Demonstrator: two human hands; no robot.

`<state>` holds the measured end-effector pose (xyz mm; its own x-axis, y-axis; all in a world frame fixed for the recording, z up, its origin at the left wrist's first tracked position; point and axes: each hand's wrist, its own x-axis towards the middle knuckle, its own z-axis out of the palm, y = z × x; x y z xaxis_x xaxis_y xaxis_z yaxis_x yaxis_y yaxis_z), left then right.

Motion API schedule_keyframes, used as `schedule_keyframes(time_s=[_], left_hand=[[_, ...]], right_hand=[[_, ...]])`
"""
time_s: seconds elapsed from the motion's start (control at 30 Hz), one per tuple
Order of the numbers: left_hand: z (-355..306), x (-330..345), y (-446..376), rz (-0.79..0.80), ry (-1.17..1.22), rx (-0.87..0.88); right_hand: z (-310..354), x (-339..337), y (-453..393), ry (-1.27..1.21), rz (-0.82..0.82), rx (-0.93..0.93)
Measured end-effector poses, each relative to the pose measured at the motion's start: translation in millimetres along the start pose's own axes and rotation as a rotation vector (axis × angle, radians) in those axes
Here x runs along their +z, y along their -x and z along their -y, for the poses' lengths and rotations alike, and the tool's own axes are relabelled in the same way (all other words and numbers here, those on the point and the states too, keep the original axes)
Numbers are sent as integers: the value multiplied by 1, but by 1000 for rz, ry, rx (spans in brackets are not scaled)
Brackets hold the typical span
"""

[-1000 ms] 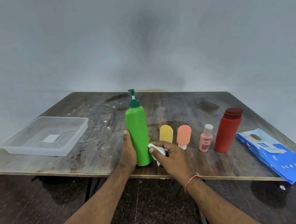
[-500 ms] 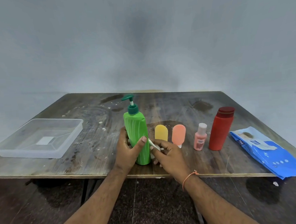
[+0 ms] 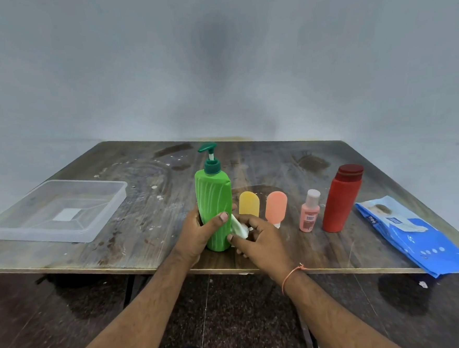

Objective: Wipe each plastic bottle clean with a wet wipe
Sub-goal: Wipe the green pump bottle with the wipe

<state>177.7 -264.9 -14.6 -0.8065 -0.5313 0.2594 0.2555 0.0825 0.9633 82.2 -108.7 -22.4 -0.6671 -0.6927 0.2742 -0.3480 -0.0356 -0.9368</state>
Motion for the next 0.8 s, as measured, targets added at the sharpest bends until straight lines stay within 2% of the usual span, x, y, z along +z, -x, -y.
schedule_keyframes(time_s=[0.23, 0.33, 0.47, 0.57, 0.67, 0.8], left_hand=[[-4, 3, -4, -181, 146, -163], [-1, 2, -8, -192, 91, -187], [1, 3, -6, -135, 118, -159], [3, 3, -3, -134, 190, -86], [7, 2, -2, -70, 196, 21], [10, 2, -5, -68, 242, 46]], right_hand=[[-11, 9, -10, 180, -150, 55], [-15, 12, -12, 248, -172, 41], [-10, 11, -12, 374, -176, 10], [-8, 12, -9, 379, -136, 13], [-10, 14, -9, 404, -94, 11], [-10, 14, -10, 398, -46, 1]])
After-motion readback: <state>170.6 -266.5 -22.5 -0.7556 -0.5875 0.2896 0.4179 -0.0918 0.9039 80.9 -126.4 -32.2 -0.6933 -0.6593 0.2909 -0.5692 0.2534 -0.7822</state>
